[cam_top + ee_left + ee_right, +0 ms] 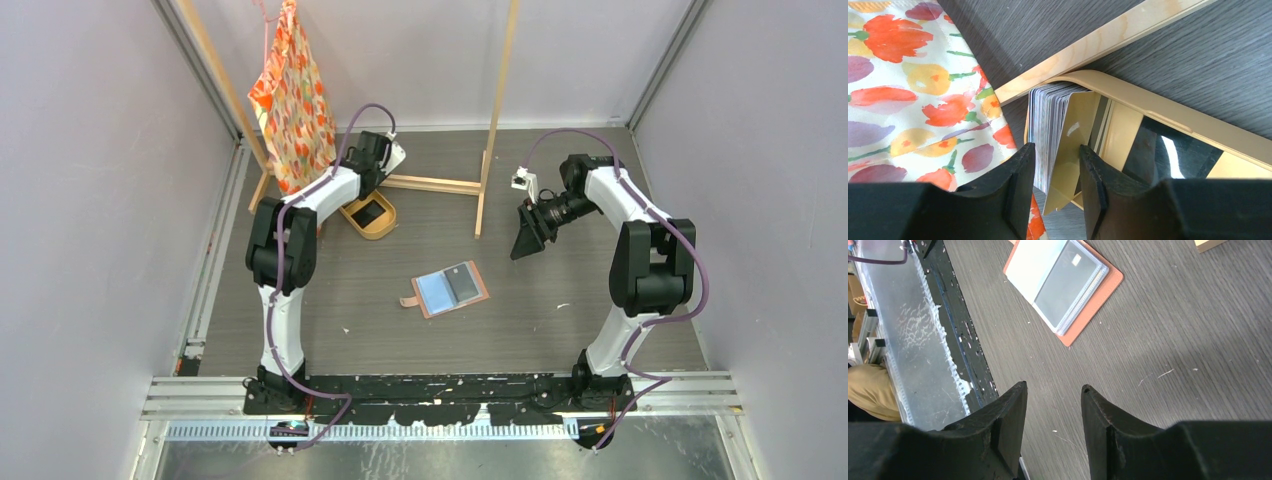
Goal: Put the credit cards into the card holder
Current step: Pick up the credit card from the storage box.
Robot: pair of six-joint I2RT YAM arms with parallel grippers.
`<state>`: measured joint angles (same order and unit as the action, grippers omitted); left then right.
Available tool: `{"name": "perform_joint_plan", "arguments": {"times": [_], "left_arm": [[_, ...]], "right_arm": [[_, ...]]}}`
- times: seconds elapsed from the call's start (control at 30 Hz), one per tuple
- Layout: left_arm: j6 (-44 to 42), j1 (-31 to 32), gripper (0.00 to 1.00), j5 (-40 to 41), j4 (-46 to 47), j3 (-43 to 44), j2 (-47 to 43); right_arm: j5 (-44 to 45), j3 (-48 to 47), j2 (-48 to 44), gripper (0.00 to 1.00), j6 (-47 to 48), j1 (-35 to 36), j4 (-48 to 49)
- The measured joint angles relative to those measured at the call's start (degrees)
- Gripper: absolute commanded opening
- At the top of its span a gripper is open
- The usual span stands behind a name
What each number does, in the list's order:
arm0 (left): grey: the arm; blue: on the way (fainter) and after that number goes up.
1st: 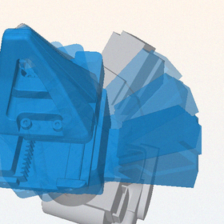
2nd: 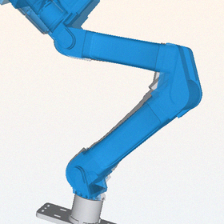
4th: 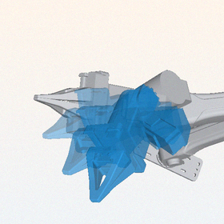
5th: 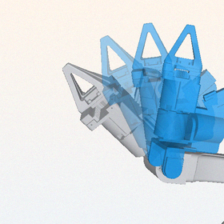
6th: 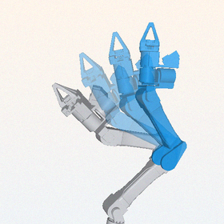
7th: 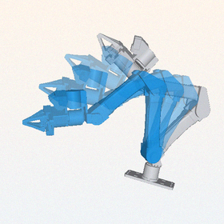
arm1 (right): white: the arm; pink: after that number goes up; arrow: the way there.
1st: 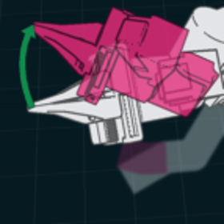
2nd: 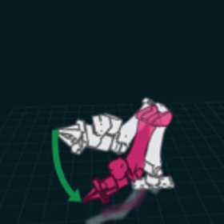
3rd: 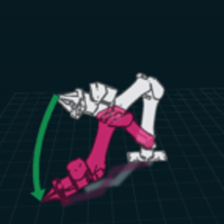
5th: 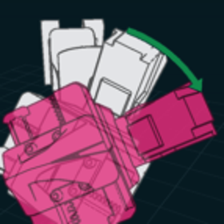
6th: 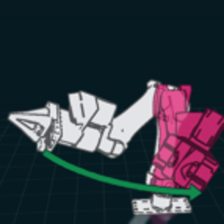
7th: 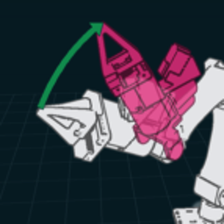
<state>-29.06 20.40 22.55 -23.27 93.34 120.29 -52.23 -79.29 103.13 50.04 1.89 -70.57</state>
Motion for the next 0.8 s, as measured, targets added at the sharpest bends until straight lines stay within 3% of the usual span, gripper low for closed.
{"name": "perform_joint_plan", "arguments": {"times": [0.37, 0.8], "left_arm": [[0.15, 0.07, 0.46, 0.15, 0.11, 0.00, 0.00], [0.33, 0.09, 0.45, 0.63, 0.37, 0.00, -0.09]], "right_arm": [[-0.26, 0.00, 0.42, 0.49, 0.70, 0.00, -0.31], [-0.42, -0.02, 0.50, 0.49, 0.87, 0.00, -0.48]]}}
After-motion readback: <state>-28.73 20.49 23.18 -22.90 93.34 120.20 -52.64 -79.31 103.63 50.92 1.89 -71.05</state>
